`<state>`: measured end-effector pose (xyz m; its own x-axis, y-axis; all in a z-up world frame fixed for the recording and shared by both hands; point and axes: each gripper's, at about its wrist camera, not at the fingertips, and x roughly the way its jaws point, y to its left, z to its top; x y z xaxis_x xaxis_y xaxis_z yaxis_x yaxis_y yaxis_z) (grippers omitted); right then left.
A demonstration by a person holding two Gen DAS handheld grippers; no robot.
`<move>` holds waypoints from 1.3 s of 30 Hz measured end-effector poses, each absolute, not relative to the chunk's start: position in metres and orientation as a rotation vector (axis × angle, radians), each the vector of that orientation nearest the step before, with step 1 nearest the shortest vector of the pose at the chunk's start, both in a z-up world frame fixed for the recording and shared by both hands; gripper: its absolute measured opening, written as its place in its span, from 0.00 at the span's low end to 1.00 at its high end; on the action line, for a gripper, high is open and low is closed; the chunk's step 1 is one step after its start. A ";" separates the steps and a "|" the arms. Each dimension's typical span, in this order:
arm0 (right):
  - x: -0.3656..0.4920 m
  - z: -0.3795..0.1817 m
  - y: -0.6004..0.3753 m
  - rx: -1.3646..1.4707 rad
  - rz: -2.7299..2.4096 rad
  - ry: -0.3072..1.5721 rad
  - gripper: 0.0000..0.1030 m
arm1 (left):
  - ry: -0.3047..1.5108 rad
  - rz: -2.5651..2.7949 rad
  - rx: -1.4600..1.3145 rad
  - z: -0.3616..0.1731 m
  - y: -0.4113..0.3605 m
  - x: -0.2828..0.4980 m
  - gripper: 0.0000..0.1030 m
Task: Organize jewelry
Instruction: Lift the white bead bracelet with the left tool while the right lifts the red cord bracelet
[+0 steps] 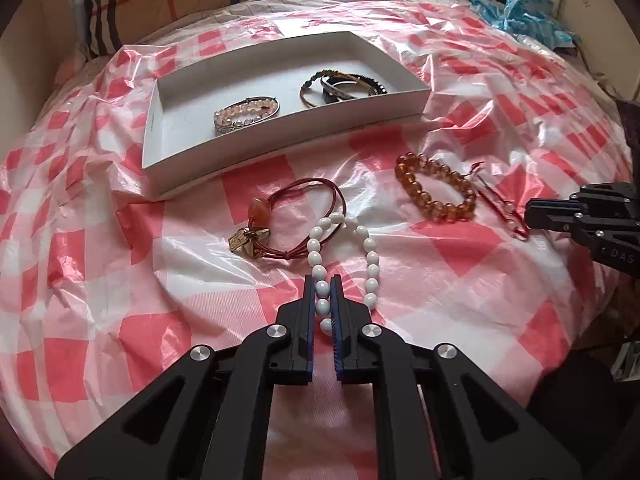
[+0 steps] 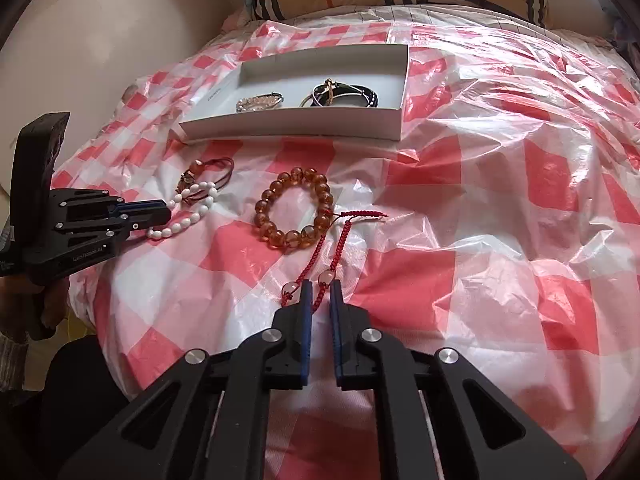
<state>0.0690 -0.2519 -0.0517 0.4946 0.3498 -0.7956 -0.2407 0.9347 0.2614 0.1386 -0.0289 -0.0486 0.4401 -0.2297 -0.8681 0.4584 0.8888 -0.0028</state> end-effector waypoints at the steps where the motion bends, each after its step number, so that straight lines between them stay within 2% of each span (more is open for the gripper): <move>1: 0.066 -0.048 -0.253 0.133 0.364 0.986 0.08 | 1.026 -0.441 0.231 -0.042 -0.025 0.135 0.07; 5: 0.064 -0.043 -0.254 0.145 0.363 0.985 0.08 | 1.001 -0.460 0.149 -0.022 -0.008 0.121 0.07; 6: 0.068 -0.044 -0.254 0.159 0.353 0.992 0.17 | 1.000 -0.450 0.145 -0.021 -0.006 0.120 0.07; 7: 0.071 -0.045 -0.255 0.175 0.346 0.990 0.32 | 1.001 -0.443 0.142 -0.022 -0.004 0.120 0.07; 8: 0.075 -0.046 -0.255 0.185 0.334 0.976 0.67 | 1.005 -0.438 0.134 -0.024 -0.002 0.120 0.07; 9: 0.078 -0.047 -0.253 0.186 0.328 0.964 0.74 | 1.011 -0.434 0.123 -0.026 -0.001 0.121 0.07; 11: 0.091 -0.056 -0.247 0.204 0.341 0.982 0.74 | 1.027 -0.429 0.105 -0.034 -0.001 0.123 0.07; 13: 0.100 -0.068 -0.237 0.182 0.354 1.016 0.57 | 1.039 -0.427 0.097 -0.041 -0.003 0.123 0.07; 14: 0.102 -0.073 -0.232 0.154 0.340 1.034 0.39 | 1.043 -0.426 0.092 -0.043 -0.004 0.123 0.07; 18: 0.091 -0.066 -0.234 0.165 0.363 1.023 0.11 | 1.030 -0.437 0.064 -0.038 -0.004 0.117 0.07; 27: 0.042 -0.025 -0.251 0.273 0.387 0.934 0.11 | 0.945 -0.417 0.059 -0.004 -0.008 0.092 0.07; 39: -0.003 0.039 -0.234 0.273 0.465 0.809 0.11 | 0.806 -0.355 0.157 0.052 -0.017 0.037 0.07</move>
